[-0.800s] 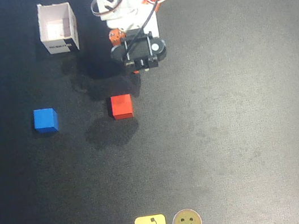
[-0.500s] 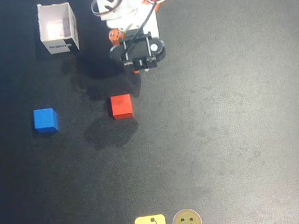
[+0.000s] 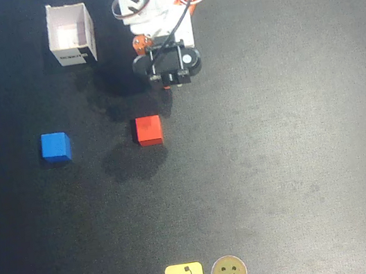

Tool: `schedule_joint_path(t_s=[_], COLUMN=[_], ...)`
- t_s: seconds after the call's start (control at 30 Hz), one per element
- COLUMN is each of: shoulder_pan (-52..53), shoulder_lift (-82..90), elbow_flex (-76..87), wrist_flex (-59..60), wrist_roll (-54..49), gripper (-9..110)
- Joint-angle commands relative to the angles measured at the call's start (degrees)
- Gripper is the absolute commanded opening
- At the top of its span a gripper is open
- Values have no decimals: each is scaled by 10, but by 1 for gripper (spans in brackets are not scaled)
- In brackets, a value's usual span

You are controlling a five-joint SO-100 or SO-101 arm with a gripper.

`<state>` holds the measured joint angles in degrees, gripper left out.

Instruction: Put the red cube on top of the blue cube.

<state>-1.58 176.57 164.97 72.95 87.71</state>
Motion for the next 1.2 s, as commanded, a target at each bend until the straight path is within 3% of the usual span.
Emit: schedule_joint_path(t_s=[0.0, 0.37, 0.47, 1.17], shoulder_pan=[-4, -4, -4, -1], shoulder_lift=[6, -5, -37, -215], elbow_flex=[-11, -30, -48, -209], wrist_flex=[3, 6, 4, 20], wrist_roll=[4, 4, 9, 11], gripper=[4, 4, 10, 14])
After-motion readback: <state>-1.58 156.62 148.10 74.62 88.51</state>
